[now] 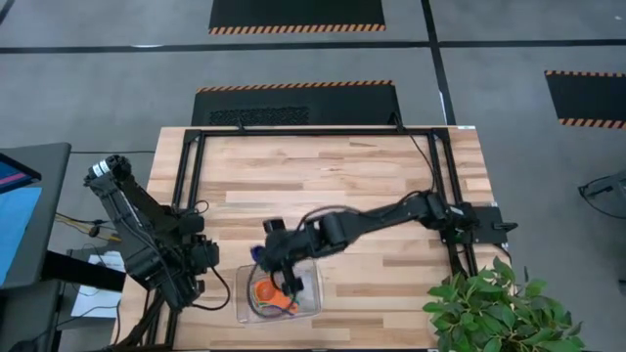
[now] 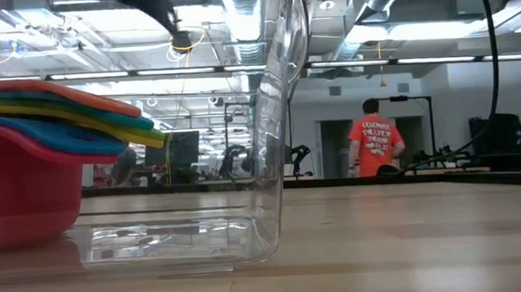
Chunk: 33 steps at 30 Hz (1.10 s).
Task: Nest measuring cups in basket
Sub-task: Stack the dark blue measuring cup on top of the orange measuring cup into the transparent bin
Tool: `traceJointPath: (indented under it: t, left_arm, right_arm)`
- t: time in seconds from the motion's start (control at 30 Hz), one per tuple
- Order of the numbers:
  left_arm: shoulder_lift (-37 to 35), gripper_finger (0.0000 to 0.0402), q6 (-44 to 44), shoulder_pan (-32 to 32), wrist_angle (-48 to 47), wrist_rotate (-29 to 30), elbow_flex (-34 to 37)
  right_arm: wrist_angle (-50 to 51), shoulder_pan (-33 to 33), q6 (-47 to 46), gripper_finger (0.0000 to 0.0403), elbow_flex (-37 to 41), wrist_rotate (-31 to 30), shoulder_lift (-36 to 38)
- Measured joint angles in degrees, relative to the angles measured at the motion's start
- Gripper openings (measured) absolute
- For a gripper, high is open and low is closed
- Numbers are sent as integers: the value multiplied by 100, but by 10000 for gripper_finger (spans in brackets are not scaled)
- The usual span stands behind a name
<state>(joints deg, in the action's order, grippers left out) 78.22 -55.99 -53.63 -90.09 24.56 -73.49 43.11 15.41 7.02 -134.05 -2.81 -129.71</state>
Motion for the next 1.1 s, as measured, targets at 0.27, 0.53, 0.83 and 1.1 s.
traceJointPath:
  t: [0.27,0.53,0.83,1.1]
  left_arm:
    - [-2,116,28,0,1,26,0]
    - [-2,116,39,2,3,4,0]
    - [-1,116,-59,2,9,-9,0]
    - [-2,116,-72,2,7,-4,0]
  right_arm:
    - [-79,349,-397,6,31,33,-291]
    - [-79,412,-419,6,32,130,-699]
    - [-90,473,-771,7,30,309,-843]
    - [-76,519,-915,11,30,442,-845]
